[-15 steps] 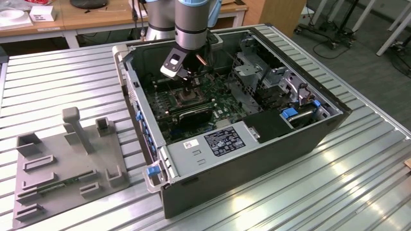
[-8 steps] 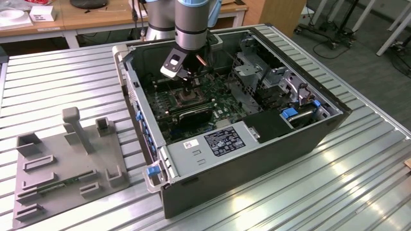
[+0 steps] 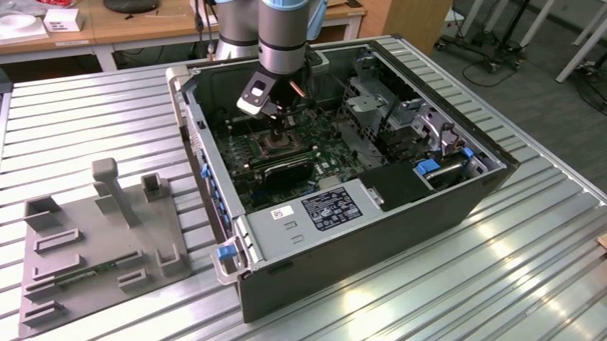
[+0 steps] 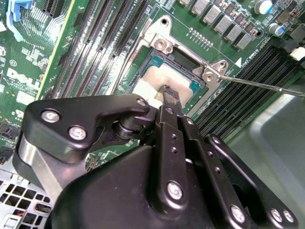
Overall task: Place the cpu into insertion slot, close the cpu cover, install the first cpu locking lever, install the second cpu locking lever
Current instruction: 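Place the cpu into insertion slot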
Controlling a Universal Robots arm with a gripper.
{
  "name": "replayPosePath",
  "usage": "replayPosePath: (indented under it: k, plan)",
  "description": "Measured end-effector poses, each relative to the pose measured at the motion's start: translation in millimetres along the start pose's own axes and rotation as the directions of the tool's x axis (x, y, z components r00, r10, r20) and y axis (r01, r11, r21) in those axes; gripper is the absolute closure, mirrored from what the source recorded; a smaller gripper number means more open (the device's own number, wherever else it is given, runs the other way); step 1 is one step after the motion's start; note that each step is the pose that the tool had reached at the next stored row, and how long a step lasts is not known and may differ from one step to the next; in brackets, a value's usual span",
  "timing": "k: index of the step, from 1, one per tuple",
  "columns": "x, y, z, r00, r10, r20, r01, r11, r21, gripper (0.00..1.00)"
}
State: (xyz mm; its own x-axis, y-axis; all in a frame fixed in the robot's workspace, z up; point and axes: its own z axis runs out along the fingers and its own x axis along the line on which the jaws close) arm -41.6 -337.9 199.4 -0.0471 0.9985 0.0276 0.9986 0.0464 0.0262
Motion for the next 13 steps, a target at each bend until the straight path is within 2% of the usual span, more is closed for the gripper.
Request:
replayPosePath:
  k: [13]
  plan:
    - [0.0, 0.0, 0.5, 1.0000, 0.000, -0.0003, 0.000, 1.0000, -0.0004, 0.89]
